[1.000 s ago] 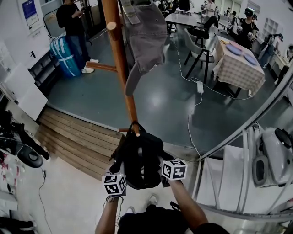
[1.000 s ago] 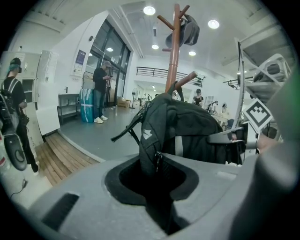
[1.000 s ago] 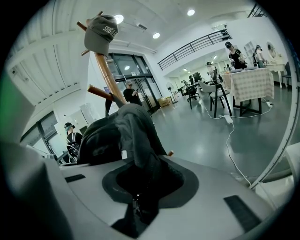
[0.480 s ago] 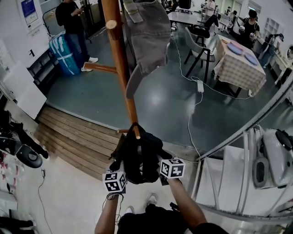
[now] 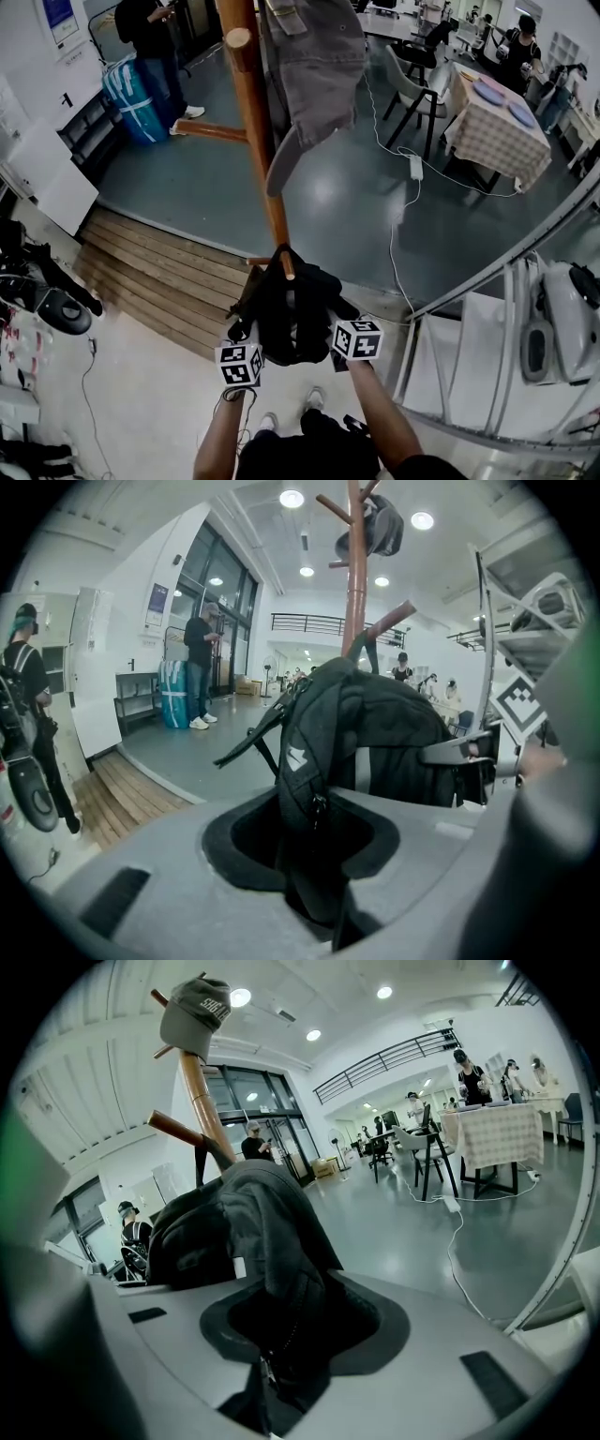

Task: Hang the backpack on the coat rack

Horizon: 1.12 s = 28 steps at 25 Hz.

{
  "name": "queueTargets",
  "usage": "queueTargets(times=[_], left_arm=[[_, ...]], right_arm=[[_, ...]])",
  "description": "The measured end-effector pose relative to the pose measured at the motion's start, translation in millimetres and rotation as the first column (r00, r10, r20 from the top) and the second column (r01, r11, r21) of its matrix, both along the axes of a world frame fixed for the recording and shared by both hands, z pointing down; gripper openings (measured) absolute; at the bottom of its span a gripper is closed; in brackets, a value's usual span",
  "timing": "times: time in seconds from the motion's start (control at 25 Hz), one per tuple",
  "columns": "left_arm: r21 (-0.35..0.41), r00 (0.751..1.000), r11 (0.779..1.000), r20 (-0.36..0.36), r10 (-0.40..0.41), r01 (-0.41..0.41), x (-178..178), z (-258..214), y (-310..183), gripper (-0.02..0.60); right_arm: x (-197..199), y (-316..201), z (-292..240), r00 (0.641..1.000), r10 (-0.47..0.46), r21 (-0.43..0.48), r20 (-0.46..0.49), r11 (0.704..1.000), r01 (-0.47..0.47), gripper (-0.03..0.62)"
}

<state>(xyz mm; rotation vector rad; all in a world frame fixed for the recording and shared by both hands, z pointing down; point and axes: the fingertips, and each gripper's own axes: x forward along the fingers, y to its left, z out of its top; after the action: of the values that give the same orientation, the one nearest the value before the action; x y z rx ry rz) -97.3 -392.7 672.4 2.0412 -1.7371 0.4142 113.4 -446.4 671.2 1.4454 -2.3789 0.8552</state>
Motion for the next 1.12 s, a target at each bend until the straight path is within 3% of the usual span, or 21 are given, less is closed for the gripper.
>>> queueTargets(times=[0.32,0.76,1.04,1.12], left_arm=[[0.012,0.999,1.0,-0.028,0.016,-0.016,-7,-7,6,0.187],[0.053,0.993,0.997,-0.105,0.061,-0.056,-25,-31,38,0.187],[0.1,0.973,0.981,-0.147,0.178,-0.164,-29,-57,77,0.182],[0.102,0.97,0.977,-0.138,0.2,-0.187,-34,-61,92,0.149]], right_arm=[[1,11,-4,1.0,0.008,-0.007,-0.01,1.0,-0.008,0.163],[13,51,-39,0.995,0.1,0.039,-0.029,0.994,-0.099,0.163],[0,105,-55,0.986,0.158,0.057,-0.06,0.986,-0.154,0.16],[-11,125,-59,0.984,0.167,0.052,-0.057,0.985,-0.165,0.125]])
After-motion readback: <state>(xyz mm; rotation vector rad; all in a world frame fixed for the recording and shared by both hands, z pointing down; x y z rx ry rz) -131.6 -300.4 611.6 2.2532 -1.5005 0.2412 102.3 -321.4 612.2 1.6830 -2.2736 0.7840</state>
